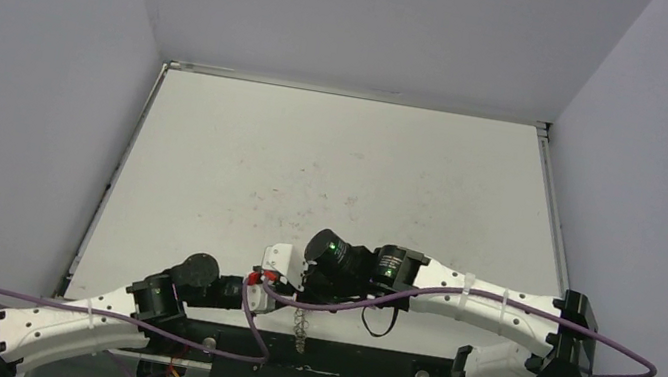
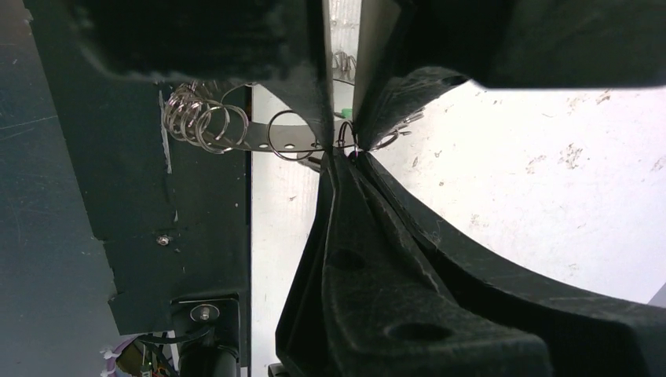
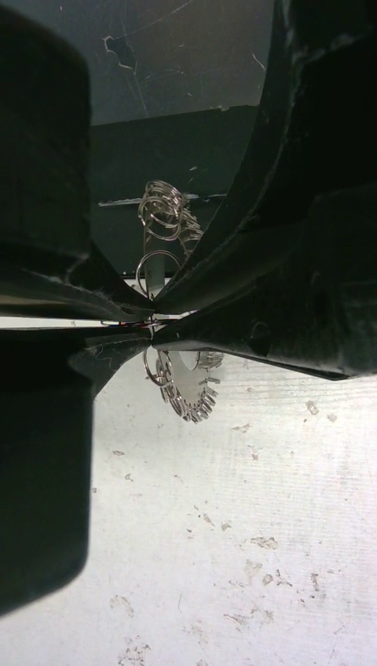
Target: Put the keys on the keyring
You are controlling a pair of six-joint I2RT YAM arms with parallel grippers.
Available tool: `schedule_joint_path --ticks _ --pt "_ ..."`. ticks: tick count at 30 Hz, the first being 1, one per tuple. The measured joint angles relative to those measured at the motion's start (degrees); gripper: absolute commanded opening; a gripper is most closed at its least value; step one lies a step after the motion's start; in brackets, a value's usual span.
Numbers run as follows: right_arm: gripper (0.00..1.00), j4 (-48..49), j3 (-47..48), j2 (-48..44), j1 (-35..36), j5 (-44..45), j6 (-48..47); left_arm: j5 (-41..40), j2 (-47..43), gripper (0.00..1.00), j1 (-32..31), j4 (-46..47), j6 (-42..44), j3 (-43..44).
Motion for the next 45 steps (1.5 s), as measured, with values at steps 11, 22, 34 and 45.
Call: schedule_joint_path --ticks 11,22,34,45 --pt "0.08 -0.96 0.48 -0.04 0.07 0.57 -0.02 0.2 0.22 0.0 0.0 0.2 0.26 -0.02" --pt "0.64 9.27 -7.74 -9.38 -0.83 1.29 1.27 -1.05 -2.78 0.0 -0.02 4.24 -0.37 -3.26" --pt "0.53 27.02 -27.54 -25.77 -3.65 -6.69 -7.61 0.09 -8.33 0.0 -0.07 12.0 -1.92 -8.61" --pt "0.29 39.69 -31.3 -24.55 -4.42 -13.44 -8.92 3.32 -7.41 0.0 -0.07 18.05 -2.69 -8.94"
